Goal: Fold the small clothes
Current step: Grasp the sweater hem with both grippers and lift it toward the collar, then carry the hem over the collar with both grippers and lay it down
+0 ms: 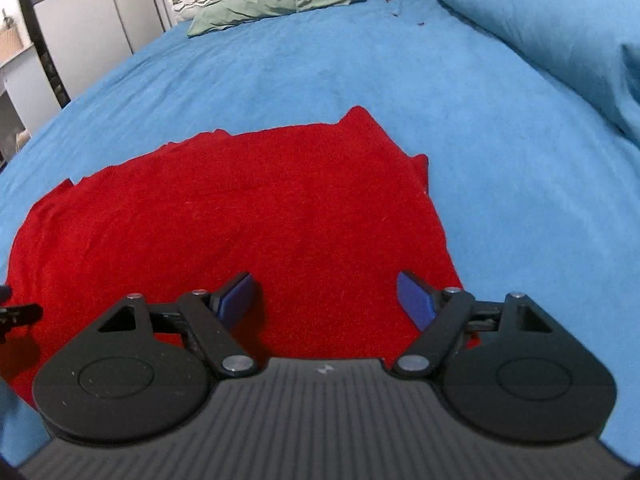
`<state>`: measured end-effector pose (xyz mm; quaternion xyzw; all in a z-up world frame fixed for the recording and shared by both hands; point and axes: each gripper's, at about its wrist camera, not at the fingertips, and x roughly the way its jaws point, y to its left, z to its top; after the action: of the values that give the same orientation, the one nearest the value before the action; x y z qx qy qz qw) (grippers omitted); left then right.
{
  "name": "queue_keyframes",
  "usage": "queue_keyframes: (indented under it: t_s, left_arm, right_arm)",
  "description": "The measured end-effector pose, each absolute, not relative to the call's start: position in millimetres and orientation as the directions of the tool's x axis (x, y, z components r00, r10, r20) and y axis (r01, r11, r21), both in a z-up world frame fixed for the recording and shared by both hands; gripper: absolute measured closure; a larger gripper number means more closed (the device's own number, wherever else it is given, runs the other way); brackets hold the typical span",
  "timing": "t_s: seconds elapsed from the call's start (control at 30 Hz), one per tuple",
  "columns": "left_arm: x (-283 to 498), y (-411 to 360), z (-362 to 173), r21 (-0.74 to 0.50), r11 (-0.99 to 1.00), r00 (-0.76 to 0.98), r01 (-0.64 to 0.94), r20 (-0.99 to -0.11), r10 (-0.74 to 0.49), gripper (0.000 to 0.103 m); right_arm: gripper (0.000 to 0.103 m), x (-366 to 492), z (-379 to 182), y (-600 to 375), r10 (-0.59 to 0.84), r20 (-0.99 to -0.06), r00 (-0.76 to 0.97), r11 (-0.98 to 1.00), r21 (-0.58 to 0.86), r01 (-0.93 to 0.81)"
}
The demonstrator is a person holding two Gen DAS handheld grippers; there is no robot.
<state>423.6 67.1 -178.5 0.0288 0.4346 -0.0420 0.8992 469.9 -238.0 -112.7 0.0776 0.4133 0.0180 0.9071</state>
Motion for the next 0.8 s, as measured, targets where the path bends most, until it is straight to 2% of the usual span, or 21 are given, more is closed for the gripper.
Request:
queue_keyframes:
  t_s: [0.17,0.37,0.57,0.8]
  left_arm:
    - [432.4,61.6,-166.2,0.025,0.997,0.588,0.074,-0.808,-0.024,0.005]
    - [426.9,50.7,-126.1,0.038,0.997,0.595,0.070,-0.803,-0.011,0.007]
    - [424.9,19.4,-93.4,0.023,0.998,0.597,0.051,-0.802,-0.012,0.003]
    - [426.5,-33.9,-105.9,0.037,0.991,0.565,0.125,-0.824,-0.040,0.000]
  right_arm:
    - [0.008,479.9,-100.6,-236.7,0.125,-0.771,0.624,0.982,0.185,0.032]
    - [0.008,462.0,-38.6,-245.4,0.175,-0.708,0.684,0.976,0.216,-0.026]
    - [0.002,427.4,8.8,-270.2,0.195,-0.724,0.661,0.977,0.200,-0.069]
    - [0.000,396.2,-15.8,-296.0,0.166,-0.791,0.588,0.981,0.192,-0.018]
